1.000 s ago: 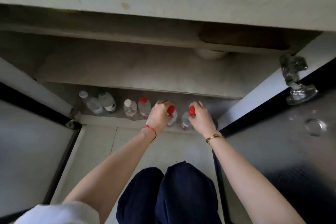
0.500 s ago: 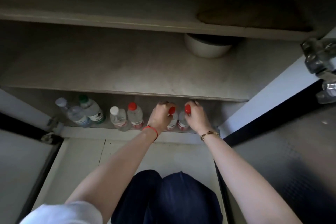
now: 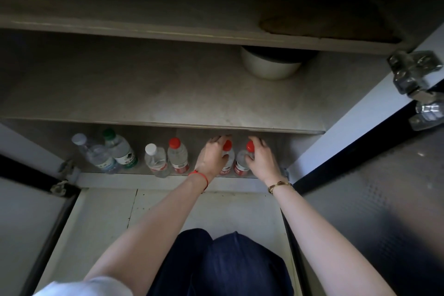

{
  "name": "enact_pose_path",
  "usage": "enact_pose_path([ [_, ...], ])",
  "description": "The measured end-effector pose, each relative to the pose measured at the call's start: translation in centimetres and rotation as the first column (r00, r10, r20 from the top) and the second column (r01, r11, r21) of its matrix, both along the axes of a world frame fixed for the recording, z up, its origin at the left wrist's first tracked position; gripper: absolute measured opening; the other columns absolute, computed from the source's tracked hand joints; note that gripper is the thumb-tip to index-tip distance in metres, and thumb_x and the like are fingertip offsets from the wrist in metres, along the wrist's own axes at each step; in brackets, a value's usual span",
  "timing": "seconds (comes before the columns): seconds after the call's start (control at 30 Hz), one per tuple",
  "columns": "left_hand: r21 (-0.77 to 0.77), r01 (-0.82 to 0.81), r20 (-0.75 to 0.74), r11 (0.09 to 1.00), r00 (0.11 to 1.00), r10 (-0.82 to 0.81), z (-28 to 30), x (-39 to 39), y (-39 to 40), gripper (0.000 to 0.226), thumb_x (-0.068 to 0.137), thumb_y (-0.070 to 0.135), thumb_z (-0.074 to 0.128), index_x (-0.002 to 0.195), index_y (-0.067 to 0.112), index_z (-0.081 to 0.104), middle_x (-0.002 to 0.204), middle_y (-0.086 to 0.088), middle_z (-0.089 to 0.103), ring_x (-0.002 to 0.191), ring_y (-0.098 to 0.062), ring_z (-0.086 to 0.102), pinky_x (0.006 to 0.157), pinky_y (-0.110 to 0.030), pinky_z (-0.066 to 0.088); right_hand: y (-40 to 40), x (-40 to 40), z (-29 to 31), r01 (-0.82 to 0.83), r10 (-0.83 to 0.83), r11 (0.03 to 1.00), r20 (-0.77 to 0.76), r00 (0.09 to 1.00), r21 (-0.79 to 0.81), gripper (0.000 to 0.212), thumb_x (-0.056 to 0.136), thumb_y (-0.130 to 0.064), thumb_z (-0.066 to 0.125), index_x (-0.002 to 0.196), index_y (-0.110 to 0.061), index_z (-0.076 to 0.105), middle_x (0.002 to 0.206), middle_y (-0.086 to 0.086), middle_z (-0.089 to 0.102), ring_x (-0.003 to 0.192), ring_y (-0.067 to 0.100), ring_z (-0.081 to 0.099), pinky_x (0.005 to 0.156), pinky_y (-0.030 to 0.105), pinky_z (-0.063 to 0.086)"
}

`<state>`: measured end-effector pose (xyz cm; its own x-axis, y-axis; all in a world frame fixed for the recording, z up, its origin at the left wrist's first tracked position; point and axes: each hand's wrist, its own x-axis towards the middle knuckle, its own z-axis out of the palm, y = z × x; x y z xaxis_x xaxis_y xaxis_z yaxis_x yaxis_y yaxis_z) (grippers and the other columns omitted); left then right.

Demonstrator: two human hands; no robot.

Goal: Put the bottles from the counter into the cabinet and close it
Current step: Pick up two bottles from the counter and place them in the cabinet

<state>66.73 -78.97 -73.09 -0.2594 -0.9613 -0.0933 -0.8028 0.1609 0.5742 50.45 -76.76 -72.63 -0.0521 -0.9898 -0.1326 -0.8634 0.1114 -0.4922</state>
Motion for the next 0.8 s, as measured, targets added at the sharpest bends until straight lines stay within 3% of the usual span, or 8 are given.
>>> enact_pose_path([
  [0.17, -0.059, -0.025, -0.029, 0.998, 0.999, 0.023, 1.4, 1.1, 1.0, 0.058, 0.081, 0.009, 0.065, 0.136, 0.021, 0.049, 0.127, -0.008, 0.059, 0.109, -0.031, 0.062, 0.084, -0.037, 0.054, 1.0, 1.0, 1.2, 0.033, -0.036, 0.997, -0.032, 0.999, -0.070, 0.052, 0.093, -0.017, 0.059, 0.142, -0.015, 0.041, 0.150, 0.010, 0.037, 0.111, 0.030, 0.061, 0.083, 0.035, 0.055],
  [0.37, -0.178, -0.073, -0.081, 0.981, 0.995, 0.059, 3.0, 4.2, 3.3, 0.052, 0.081, 0.011, 0.065, 0.132, 0.016, 0.055, 0.122, -0.009, 0.062, 0.110, -0.029, 0.061, 0.083, -0.042, 0.056, 2.5, 2.7, 2.4, 0.001, -0.001, 0.981, 0.002, 1.000, -0.191, 0.042, 0.092, -0.022, 0.059, 0.133, -0.018, 0.050, 0.130, 0.007, 0.055, 0.103, 0.027, 0.064, 0.080, 0.045, 0.057],
  [0.6, -0.265, -0.185, -0.098, 0.946, 0.981, 0.165, 5.1, 9.4, 7.6, 0.046, 0.083, 0.015, 0.067, 0.128, 0.020, 0.057, 0.123, -0.004, 0.062, 0.114, -0.024, 0.059, 0.088, -0.037, 0.055, 4.0, 7.2, 4.9, -0.140, 0.134, 0.941, -0.042, 0.990, -0.307, 0.042, 0.093, -0.030, 0.057, 0.133, -0.022, 0.050, 0.127, 0.001, 0.061, 0.124, 0.027, 0.050, 0.094, 0.046, 0.051],
  [0.8, -0.354, -0.363, -0.126, 0.862, 0.932, 0.341, 8.2, 15.4, 12.9, 0.047, 0.081, 0.014, 0.070, 0.127, 0.018, 0.058, 0.124, -0.004, 0.062, 0.110, -0.020, 0.061, 0.091, -0.030, 0.051, 5.1, 13.1, 9.1, -0.352, 0.390, 0.836, 0.006, 0.921, -0.420, 0.047, 0.094, -0.032, 0.057, 0.139, -0.022, 0.048, 0.133, -0.001, 0.056, 0.129, 0.015, 0.044, 0.108, 0.035, 0.042],
])
